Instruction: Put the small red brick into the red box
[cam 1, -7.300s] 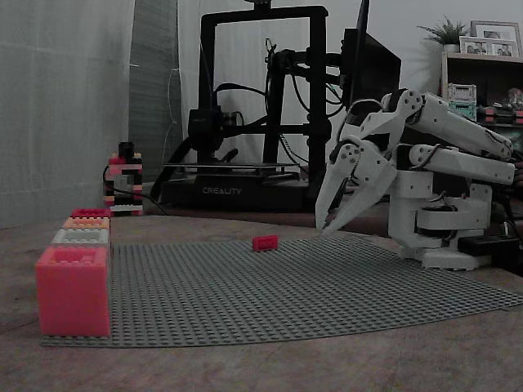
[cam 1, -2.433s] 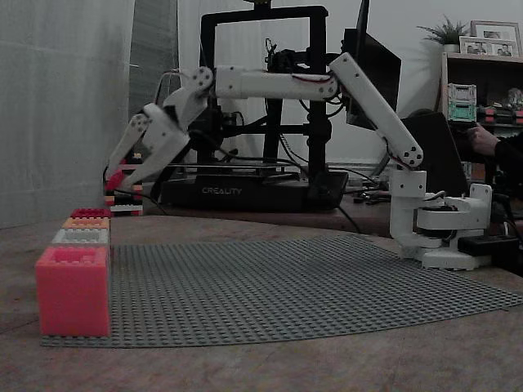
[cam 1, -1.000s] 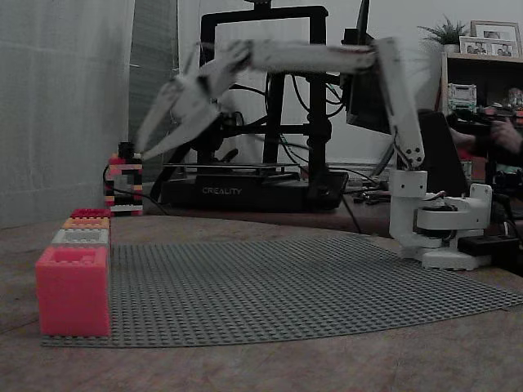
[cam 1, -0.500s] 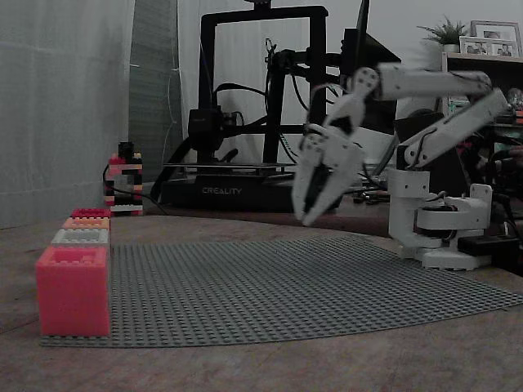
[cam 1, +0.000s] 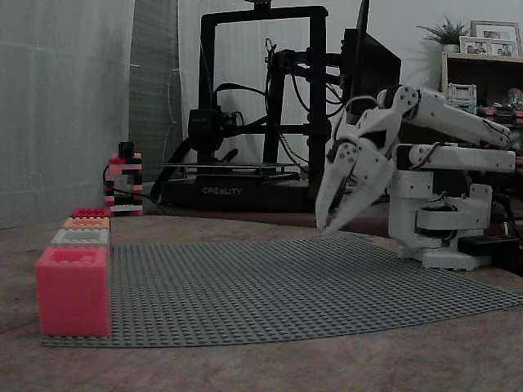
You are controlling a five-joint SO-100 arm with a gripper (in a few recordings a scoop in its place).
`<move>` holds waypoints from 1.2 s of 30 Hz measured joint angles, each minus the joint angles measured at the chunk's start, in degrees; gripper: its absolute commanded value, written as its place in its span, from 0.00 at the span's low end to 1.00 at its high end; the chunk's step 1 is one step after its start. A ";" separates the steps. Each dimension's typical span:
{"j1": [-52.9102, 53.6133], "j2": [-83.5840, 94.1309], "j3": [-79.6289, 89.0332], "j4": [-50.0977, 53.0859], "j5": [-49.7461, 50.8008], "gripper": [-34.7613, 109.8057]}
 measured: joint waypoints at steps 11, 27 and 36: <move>-3.34 5.10 1.67 1.67 2.37 0.24; -4.22 5.19 1.67 1.49 3.52 0.24; -4.22 5.19 1.67 1.49 3.52 0.24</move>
